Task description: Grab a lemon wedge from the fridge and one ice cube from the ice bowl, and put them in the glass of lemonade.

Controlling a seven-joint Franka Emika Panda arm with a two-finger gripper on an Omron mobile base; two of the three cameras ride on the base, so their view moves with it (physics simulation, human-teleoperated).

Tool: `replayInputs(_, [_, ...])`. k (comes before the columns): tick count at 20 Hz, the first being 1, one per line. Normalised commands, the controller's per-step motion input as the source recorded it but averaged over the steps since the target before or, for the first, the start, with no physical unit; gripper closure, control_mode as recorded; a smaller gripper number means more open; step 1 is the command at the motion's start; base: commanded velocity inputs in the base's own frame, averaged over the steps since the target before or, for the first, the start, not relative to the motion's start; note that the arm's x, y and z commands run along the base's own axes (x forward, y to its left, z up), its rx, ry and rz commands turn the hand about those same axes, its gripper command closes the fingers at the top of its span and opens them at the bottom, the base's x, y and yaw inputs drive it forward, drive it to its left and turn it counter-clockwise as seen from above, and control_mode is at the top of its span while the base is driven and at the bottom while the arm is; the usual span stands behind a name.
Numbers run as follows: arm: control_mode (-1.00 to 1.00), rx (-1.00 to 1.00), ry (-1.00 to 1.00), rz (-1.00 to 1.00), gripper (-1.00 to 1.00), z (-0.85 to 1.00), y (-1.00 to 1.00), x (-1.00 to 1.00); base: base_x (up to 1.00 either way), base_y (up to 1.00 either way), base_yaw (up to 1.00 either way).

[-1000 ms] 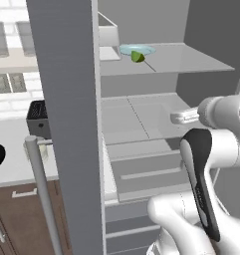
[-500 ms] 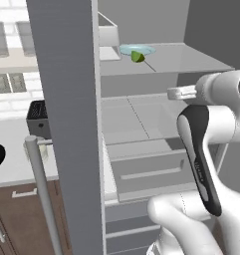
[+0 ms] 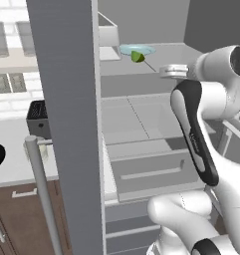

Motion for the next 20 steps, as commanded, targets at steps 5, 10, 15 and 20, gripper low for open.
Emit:
replayInputs(5, [-1.0, 0.01, 0.0, 0.0, -1.0, 0.23, 0.08, 0.3, 0.0, 0.0, 0.0])
replayInputs(10, [-1.0, -0.05, 0.0, 0.07, -1.0, 0.06, 0.02, 0.2, 0.0, 0.0, 0.0])
replayInputs(15, [-1.0, -0.1, 0.0, 0.16, -1.0, 0.0, 0.0, 0.19, 0.0, 0.0, 0.0])
replayInputs(20, [-1.0, -0.09, 0.02, 0.13, -1.0, 0.0, 0.0, 0.34, 0.0, 0.0, 0.0])
